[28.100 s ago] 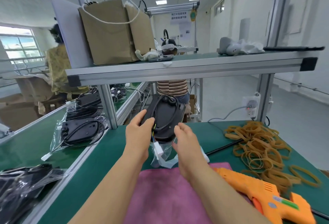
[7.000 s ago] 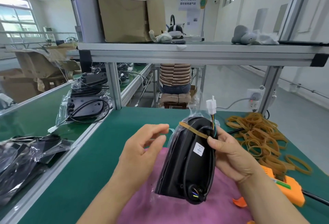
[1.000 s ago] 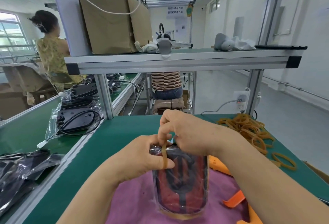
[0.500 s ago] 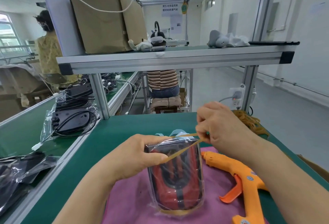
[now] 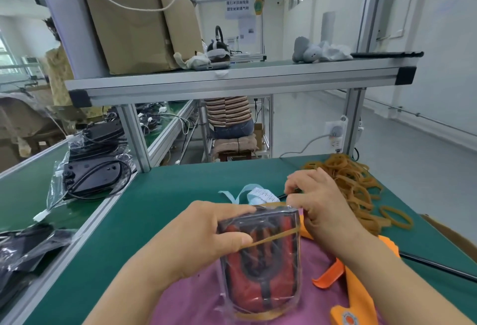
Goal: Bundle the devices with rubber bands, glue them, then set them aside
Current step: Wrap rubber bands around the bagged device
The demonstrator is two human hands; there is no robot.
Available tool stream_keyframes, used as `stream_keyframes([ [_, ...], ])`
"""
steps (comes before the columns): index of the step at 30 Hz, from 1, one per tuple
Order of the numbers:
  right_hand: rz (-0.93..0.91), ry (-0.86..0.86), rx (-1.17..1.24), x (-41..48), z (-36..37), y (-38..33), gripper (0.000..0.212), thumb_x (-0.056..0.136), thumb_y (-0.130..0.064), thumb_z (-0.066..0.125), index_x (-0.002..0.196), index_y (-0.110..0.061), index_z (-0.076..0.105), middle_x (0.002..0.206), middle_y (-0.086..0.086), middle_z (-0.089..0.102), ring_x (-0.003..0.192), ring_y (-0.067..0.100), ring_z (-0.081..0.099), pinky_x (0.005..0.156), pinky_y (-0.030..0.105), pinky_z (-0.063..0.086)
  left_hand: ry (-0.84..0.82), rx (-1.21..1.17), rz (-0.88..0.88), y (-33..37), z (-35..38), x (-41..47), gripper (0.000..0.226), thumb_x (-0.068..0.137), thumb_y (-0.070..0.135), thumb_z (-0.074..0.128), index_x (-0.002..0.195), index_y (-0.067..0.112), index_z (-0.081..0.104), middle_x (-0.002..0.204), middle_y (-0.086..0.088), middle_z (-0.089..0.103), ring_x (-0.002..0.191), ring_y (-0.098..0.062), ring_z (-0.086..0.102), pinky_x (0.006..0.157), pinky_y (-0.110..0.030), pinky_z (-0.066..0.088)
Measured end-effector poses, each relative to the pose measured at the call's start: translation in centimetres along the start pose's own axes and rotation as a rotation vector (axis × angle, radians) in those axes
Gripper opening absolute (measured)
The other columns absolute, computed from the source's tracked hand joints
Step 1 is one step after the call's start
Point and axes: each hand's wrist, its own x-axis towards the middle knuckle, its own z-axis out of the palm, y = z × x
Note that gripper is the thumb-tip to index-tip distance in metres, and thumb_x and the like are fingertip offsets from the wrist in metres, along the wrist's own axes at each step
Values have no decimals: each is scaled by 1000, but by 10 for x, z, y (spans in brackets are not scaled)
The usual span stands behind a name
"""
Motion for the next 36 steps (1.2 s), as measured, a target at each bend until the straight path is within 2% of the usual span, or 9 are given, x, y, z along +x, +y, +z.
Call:
stream_keyframes([
  [4, 8, -136, 297, 7, 10, -3, 14, 78, -9, 76, 79, -23, 73, 123, 2, 62, 116, 20, 58, 95, 38, 47, 31, 43, 31, 5, 3, -7, 43, 88, 34, 68, 113, 68, 58, 106, 13, 74, 100, -8, 70, 91, -42, 56],
  [7, 169, -362, 458, 11, 16, -8, 23, 88, -15, 68, 110, -23, 70, 121, -14, 58, 110, 4, 57, 94, 18, 44, 65, 100, 50, 11, 6, -9, 40, 85, 41, 68, 105, 73, 56, 104, 10, 73, 97, -10, 69, 87, -41, 57],
  [10, 225, -528, 423, 5, 18, -10, 8, 92, -9, 62, 91, -15, 68, 93, -7, 64, 84, 10, 56, 80, 32, 45, 96, 162, 61, 14, 11, -7, 37, 82, 45, 66, 109, 67, 53, 100, 6, 72, 85, -11, 66, 81, -37, 56],
  [12, 312, -605, 398, -4, 16, -7, 26, 92, 5, 51, 92, -15, 68, 99, 0, 68, 87, 9, 49, 84, 29, 45, 117, 164, 50, 12, 13, -8, 42, 86, 40, 67, 116, 64, 50, 93, 6, 71, 63, -3, 57, 66, -24, 53],
  [17, 353, -471, 566, -13, -17, -2, 41, 77, 25, 44, 84, 0, 75, 94, 13, 72, 95, 31, 65, 92, 44, 49, 122, 91, 15, 10, 12, -10, 45, 88, 36, 69, 102, 75, 53, 95, 15, 72, 66, 1, 60, 62, -14, 51],
  [21, 306, -361, 514, -10, -25, -7, 40, 75, 24, 45, 76, -3, 74, 80, 5, 67, 80, 20, 63, 82, 38, 51, 92, 17, -40, 1, 9, -8, 38, 89, 33, 69, 112, 62, 61, 101, 16, 74, 93, -5, 70, 88, -33, 57],
  [26, 296, -263, 495, -10, -19, -20, 39, 73, 21, 51, 73, -11, 73, 74, -9, 65, 76, 0, 60, 73, 17, 45, 104, -30, -90, -15, 1, -9, 40, 85, 44, 70, 121, 56, 60, 105, 26, 72, 97, 5, 68, 95, -34, 53],
  [32, 532, -51, 659, -14, -10, -21, 41, 74, 13, 56, 57, -21, 70, 66, -2, 72, 72, 36, 66, 70, 48, 55, 147, -132, -21, -36, -2, -14, 39, 82, 36, 70, 112, 61, 64, 109, 25, 71, 103, 3, 67, 83, -11, 50],
  [36, 533, -136, 600, -16, -9, -27, 40, 77, 8, 56, 59, -25, 70, 71, -3, 73, 65, 27, 65, 67, 41, 53, 179, -317, -3, -54, -5, -21, 41, 81, 20, 77, 110, 48, 72, 116, 15, 72, 110, -5, 67, 85, -11, 51],
])
